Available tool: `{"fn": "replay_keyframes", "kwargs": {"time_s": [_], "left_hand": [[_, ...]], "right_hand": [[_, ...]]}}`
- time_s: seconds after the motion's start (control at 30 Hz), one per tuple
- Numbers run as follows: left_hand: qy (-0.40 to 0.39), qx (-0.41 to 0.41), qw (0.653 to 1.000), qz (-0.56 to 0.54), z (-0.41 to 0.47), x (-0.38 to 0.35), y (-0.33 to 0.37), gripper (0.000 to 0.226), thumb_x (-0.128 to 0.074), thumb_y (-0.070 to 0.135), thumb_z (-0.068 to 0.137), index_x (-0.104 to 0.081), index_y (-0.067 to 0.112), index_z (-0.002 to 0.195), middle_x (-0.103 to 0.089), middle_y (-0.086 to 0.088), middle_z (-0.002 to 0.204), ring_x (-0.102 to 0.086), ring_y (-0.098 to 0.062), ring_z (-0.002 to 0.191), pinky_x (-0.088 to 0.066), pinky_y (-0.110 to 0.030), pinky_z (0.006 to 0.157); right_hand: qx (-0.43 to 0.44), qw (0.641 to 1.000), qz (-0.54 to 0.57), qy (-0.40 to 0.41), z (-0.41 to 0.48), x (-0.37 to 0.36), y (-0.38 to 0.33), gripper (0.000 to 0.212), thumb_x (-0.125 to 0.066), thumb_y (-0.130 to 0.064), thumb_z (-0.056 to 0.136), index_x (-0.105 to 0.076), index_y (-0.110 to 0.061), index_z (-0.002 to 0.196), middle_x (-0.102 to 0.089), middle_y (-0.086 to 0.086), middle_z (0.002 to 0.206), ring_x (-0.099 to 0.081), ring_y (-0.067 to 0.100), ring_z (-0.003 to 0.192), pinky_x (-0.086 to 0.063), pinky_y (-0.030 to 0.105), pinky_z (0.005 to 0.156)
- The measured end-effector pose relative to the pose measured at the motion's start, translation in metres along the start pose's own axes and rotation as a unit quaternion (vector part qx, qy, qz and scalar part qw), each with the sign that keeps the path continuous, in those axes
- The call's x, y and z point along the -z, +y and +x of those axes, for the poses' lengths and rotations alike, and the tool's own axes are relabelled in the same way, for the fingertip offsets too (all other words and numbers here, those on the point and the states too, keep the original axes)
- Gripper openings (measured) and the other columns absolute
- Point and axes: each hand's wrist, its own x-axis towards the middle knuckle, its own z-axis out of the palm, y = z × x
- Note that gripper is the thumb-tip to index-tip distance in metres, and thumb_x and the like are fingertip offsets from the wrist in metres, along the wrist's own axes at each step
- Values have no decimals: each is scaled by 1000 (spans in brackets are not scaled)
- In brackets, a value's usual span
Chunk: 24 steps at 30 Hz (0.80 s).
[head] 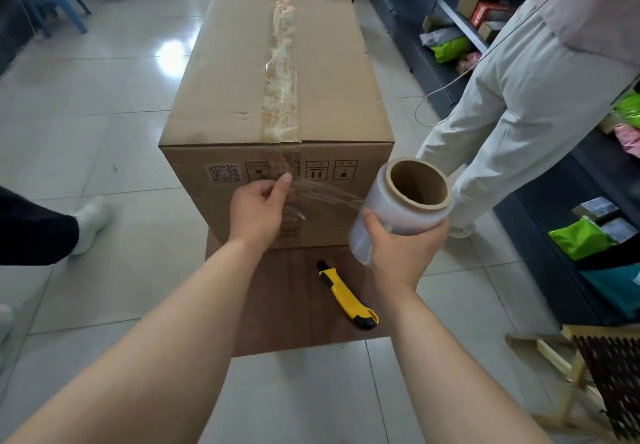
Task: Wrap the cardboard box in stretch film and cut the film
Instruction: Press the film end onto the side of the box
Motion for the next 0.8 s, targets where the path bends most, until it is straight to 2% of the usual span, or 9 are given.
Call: {"fn": "replay_keyframes", "kwargs": {"time_s": [0.17, 0.3, 0.4, 0.5, 0.6, 0.63, 0.7, 0.73, 0.8], "left_hand": [[14, 2, 1000, 3, 1, -2, -2, 27, -59, 44, 89, -69, 27, 69, -73, 8, 77, -67, -8, 78, -50, -23, 74], [19, 1, 1000, 8, 3, -2, -4, 28, -59, 44, 89, -70, 26, 71, -73, 6, 79, -68, -10, 82, -52, -28, 80], [24, 0, 1000, 11, 3, -4, -5, 28, -59, 43, 90, -70, 26, 70, -73, 6, 79, -69, -14, 86, -53, -33, 86], [29, -1, 1000, 10, 2, -5, -4, 28, -59, 42, 90, -70, 25, 70, -73, 5, 78, -70, -16, 86, -54, -39, 90], [35, -2, 999, 7, 0, -7, -2, 29, -60, 41, 90, -69, 24, 69, -72, 7, 74, -70, -15, 83, -53, -39, 91], [37, 0, 999, 5, -1, -7, -2, 28, -60, 40, 90, -69, 24, 69, -72, 10, 70, -70, -15, 83, -53, -38, 91], [35, 2, 999, 5, 0, -8, -3, 29, -60, 40, 90, -69, 24, 68, -71, 15, 60, -70, -17, 83, -54, -38, 90], [35, 2, 999, 6, 1, -7, -4, 29, -60, 41, 90, -69, 25, 68, -71, 18, 59, -70, -18, 84, -53, -40, 90], [37, -3, 999, 4, 3, -6, -6, 31, -60, 45, 88, -70, 24, 67, -73, 17, 63, -71, -20, 88, -52, -43, 92]], "right_hand": [[26, 999, -35, -29, 20, 9, -5, 112, -94, -41, 43, -37, -13, 135, -42, 4, 131, -41, 17, 124, -37, 20, 94], [19, 997, -18, -73, 23, 12, 1, 113, -90, -39, 54, -25, -14, 143, -33, 5, 141, -34, 17, 134, -35, 32, 112], [31, 992, -4, -124, 26, 21, 6, 106, -80, -31, 63, -19, -18, 148, -38, 1, 144, -39, 15, 134, -37, 29, 111], [40, 987, -10, -156, 34, 29, 8, 102, -79, -27, 63, -22, -20, 148, -43, 0, 141, -43, 13, 131, -40, 30, 109], [36, 991, -19, -130, 42, 34, 8, 101, -84, -34, 60, -30, -21, 144, -45, -2, 138, -44, 12, 130, -40, 28, 108], [25, 993, -14, -110, 46, 33, 7, 101, -85, -35, 60, -31, -18, 143, -43, 0, 139, -43, 12, 129, -39, 20, 106], [4, 997, -6, -79, 56, 28, 1, 99, -88, -29, 61, -32, -11, 141, -38, 5, 139, -42, 12, 125, -34, -1, 91], [1, 997, -8, -75, 61, 25, -1, 98, -89, -27, 61, -33, -10, 139, -37, 6, 138, -42, 12, 123, -34, -3, 86], [-3, 997, -17, -77, 70, 18, -4, 99, -90, -28, 59, -32, -10, 138, -36, 7, 137, -43, 15, 124, -39, 8, 94]]}}
